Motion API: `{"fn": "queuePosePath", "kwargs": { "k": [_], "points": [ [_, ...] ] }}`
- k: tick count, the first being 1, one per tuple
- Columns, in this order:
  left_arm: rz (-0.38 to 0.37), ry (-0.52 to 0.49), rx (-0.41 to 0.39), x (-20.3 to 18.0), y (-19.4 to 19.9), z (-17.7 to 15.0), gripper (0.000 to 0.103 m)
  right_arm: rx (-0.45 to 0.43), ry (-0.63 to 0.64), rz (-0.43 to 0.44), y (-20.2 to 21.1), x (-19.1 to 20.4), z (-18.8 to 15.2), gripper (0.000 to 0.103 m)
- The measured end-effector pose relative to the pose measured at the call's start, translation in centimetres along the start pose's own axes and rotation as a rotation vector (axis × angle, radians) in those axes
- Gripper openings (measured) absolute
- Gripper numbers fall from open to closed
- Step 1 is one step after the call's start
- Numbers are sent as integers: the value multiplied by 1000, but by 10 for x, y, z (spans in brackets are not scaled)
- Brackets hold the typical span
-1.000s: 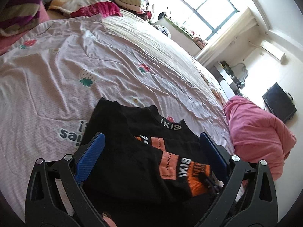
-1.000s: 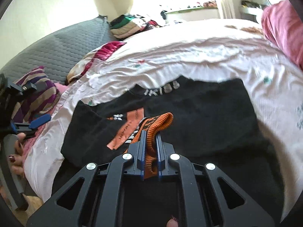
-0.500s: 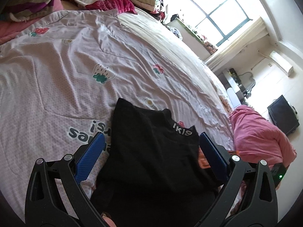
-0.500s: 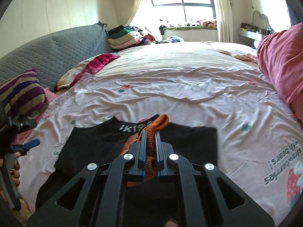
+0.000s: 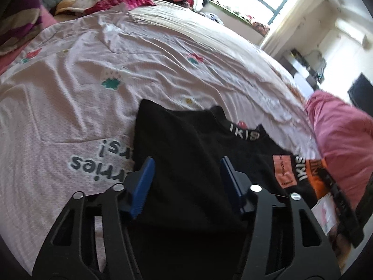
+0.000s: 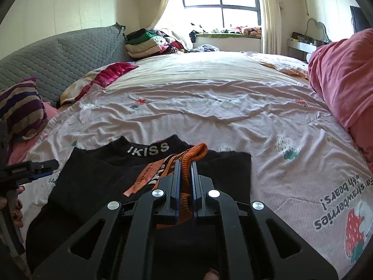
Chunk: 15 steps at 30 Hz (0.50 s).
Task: Fold small clothes
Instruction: 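Grasp the orange cuff with the right gripper and straighten it, then lay the orange cuff flat on the shirt and open the right gripper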
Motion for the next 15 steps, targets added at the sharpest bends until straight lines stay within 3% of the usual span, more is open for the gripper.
{"fn": "queuePosePath", "kwargs": {
  "k": [3, 15],
  "points": [
    [2, -40, 20, -8, -8, -4, 41, 12, -8, -5, -3, -3, -5, 7],
    [43, -103, 74, -17, -28, -17, 41, 21, -65, -62, -5, -16, -12, 10]
  ]
}}
Point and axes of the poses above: each gripper's, at about its wrist camera, not at the fingertips, and y roughly against the way its jaws point, x to its left, z to its top, the point moved 5 cm from there along -y, roughly the way its jaws point, and after that the axes turned 3 degrees about x, right-handed, at the moved point
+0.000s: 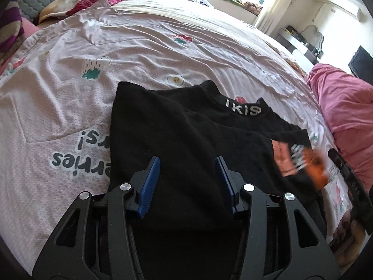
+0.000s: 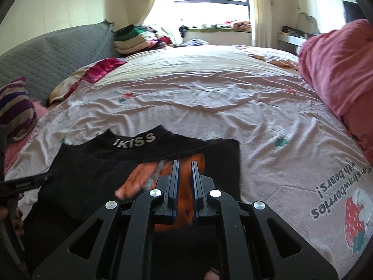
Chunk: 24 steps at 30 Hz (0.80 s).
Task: Fold small clothes
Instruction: 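Lay the orange cuff flat on the shirt and open the right gripper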
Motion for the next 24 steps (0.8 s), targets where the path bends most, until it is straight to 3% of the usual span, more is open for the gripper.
{"fn": "queuePosePath", "kwargs": {
  "k": [4, 7, 13, 15, 17, 19, 22, 24],
  "points": [
    [15, -18, 23, -3, -6, -4, 41, 17, -7, 15, -1, 1, -4, 12],
    [29, -37, 40, -5, -9, -8, 41, 55, 27, 36, -7, 13, -10, 27],
    [53, -66, 59, -5, -11, -14, 41, 122, 125, 59, -21, 46, -24, 28],
    [57, -73, 65, -4, -13, -16, 41, 146, 140, 68, -27, 52, -28, 33],
    [55, -78, 67, -3, -13, -18, 41, 213, 162, 29, -40, 51, -37, 35],
    [48, -80, 71, -1, -14, -19, 41, 269, 151, -29, -53, 40, -47, 35],
    [22, -69, 75, 2, -13, -20, 41, 261, 62, 38, -53, 26, -52, 35],
    [13, -61, 75, 4, -12, -21, 41, 256, 62, 33, -51, 26, -52, 35]
  ]
}}
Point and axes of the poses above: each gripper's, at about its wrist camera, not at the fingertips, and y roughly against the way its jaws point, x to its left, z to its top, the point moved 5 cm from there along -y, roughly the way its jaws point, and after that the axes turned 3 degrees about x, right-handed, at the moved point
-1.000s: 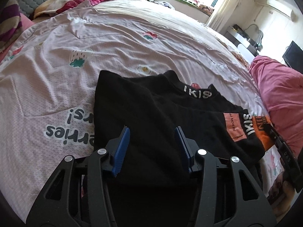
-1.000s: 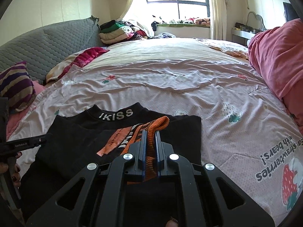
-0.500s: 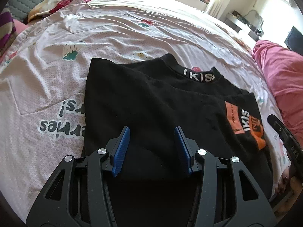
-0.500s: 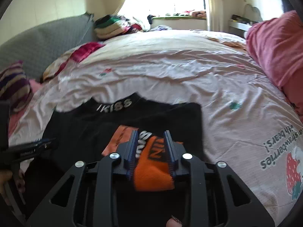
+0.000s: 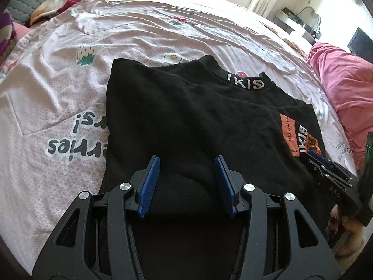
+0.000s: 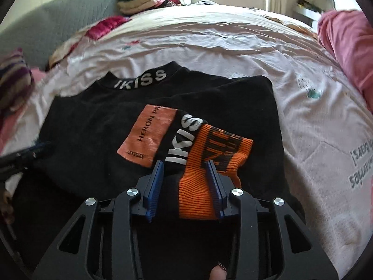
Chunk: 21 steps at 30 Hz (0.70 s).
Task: Fold small clothes
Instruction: 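Lay the orange cuff flat on the shirt and open the right gripper, then move both grippers back along the shirt toward its hem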
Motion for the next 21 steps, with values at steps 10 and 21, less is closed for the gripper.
{"fn": "queuePosePath", "kwargs": {
  "k": [10, 21],
  "points": [
    [12, -5, -1, -2, 2, 0, 41, -45, -16, 13, 19, 4, -4, 42],
    [16, -26, -2, -9, 11, -2, 47, -110, -21, 41, 45, 13, -3, 70]
  ]
}}
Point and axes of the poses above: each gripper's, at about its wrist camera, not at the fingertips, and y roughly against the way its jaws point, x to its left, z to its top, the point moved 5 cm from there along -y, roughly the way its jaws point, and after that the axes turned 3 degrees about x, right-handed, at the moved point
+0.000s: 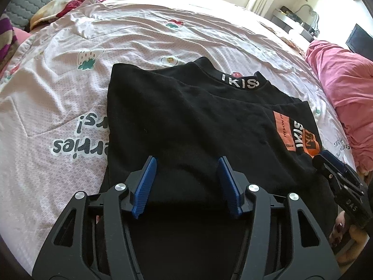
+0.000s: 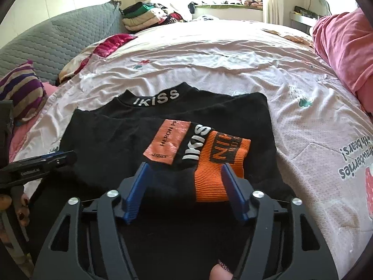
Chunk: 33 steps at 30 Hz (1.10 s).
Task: Fold small clothes
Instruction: 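Move both grippers back along the shirt toward its hem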
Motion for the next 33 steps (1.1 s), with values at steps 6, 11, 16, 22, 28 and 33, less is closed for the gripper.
{"fn": "queuePosePath", "kwargs": {
  "k": [6, 11, 16, 22, 28, 33],
  "points": [
    [-9, -5, -9, -1, 9, -1, 55, -23, -13, 1, 9, 0, 3, 82],
    [-10, -15, -27, -4, 19, -1, 65, -33, -20, 2, 16, 1, 3, 94],
    [-15, -18, -48, -6, 27, 2, 78, -47, -18, 9, 25, 4, 4, 95],
    [-33, 6, -67, -6, 37, 4, 93, -71, 3, 3, 39, 10, 7, 98],
    [-30, -2, -99, -7, 54, 5, 93, -104, 12, 3, 54, 14, 9, 98],
    [-35, -12, -126, -8, 70, 3, 93, -119, 17, 7, 65, 17, 7, 98]
  ]
}}
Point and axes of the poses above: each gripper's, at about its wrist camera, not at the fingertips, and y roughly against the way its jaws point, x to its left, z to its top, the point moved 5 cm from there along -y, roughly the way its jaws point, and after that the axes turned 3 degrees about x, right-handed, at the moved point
